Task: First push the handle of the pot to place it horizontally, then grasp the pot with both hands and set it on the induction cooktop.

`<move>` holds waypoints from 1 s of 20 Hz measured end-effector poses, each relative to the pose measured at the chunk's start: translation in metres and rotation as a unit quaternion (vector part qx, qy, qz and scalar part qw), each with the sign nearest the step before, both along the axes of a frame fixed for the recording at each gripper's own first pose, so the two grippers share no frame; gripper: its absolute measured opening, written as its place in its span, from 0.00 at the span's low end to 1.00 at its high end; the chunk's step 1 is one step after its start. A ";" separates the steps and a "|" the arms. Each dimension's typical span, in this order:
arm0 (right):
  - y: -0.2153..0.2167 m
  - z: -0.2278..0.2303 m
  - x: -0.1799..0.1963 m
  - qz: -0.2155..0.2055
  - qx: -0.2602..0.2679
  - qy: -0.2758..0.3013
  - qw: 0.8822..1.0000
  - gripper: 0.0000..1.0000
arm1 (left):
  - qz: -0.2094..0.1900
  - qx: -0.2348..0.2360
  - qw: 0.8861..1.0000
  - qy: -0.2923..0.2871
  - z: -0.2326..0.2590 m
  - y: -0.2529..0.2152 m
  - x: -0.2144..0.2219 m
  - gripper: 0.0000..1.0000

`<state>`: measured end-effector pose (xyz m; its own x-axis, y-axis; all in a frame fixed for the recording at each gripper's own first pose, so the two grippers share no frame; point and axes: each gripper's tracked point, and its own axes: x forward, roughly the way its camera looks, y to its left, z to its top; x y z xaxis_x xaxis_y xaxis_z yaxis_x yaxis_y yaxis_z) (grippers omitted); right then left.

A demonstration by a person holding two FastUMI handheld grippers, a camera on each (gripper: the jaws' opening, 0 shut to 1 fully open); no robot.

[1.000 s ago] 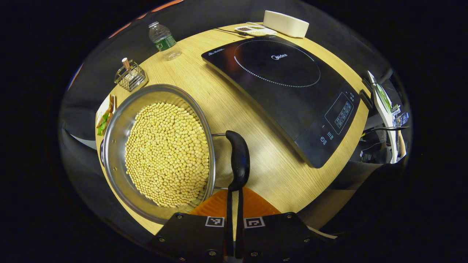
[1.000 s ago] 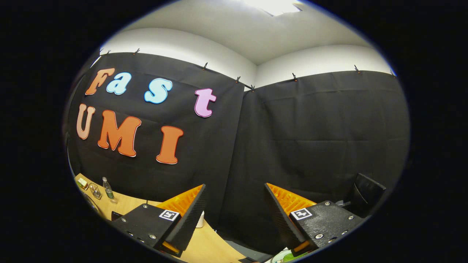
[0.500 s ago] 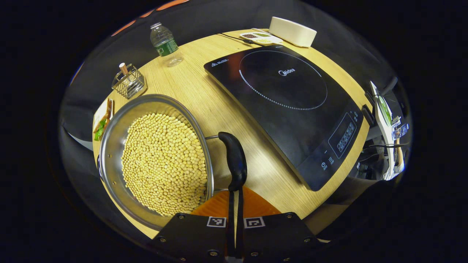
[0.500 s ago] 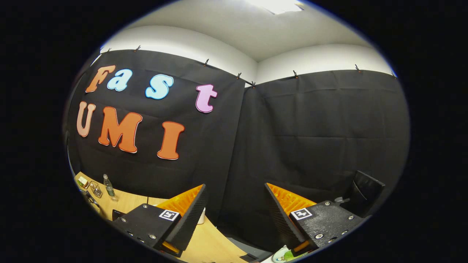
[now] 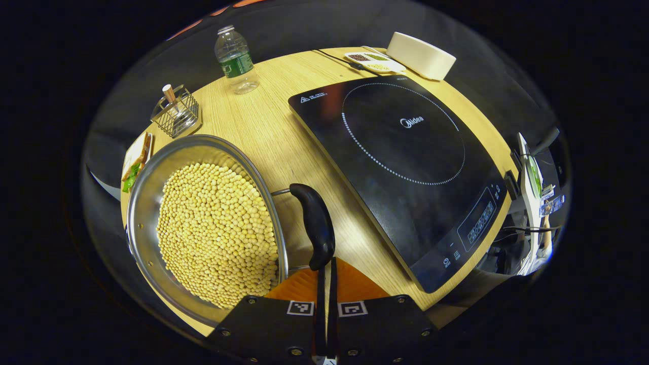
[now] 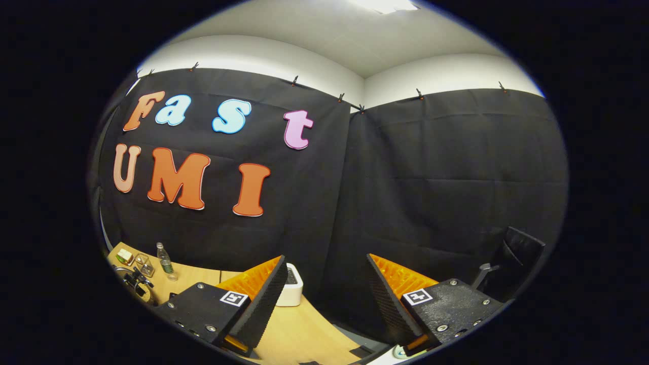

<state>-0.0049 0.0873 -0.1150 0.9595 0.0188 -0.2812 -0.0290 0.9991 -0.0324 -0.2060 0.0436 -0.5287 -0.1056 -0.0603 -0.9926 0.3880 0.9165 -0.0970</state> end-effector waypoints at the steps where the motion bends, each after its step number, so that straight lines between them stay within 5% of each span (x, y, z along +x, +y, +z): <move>1: 0.006 -0.005 0.001 0.004 0.003 0.005 1.000 0.95 | 0.005 -0.001 1.000 -0.003 -0.002 0.000 0.005 0.02; 20: 0.116 -0.067 -0.028 0.094 0.026 0.108 0.989 0.96 | 0.089 -0.050 0.995 -0.016 -0.029 -0.017 0.069 0.02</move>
